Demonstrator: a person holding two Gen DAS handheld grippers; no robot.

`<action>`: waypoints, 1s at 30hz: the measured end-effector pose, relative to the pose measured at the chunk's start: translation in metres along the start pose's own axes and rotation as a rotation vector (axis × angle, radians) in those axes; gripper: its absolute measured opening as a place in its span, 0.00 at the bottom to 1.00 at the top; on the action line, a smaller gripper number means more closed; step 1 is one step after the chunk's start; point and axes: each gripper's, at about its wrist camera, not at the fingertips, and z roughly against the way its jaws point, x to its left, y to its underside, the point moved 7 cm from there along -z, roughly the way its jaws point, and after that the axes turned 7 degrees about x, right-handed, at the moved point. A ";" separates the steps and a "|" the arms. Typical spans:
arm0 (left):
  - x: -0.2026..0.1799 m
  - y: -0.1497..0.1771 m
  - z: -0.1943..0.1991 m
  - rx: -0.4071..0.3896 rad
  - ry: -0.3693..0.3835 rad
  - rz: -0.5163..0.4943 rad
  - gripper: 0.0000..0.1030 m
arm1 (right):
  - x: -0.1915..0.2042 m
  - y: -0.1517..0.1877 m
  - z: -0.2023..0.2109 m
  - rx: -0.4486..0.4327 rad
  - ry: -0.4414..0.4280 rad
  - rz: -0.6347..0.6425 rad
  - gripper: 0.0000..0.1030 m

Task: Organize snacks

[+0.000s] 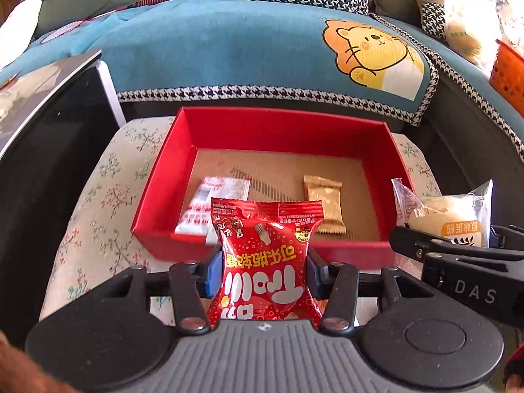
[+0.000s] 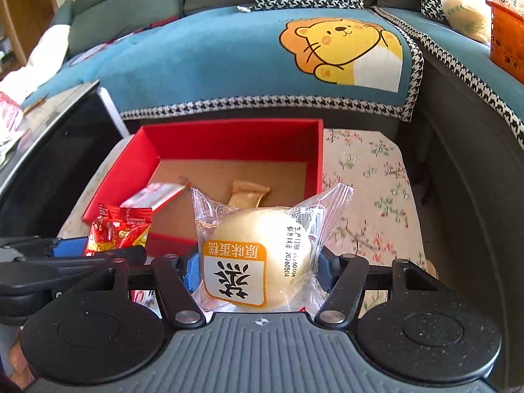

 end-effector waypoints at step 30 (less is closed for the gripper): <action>0.001 -0.054 -0.057 -0.008 -0.089 -0.001 0.88 | -0.011 -0.050 -0.060 0.008 0.032 0.003 0.69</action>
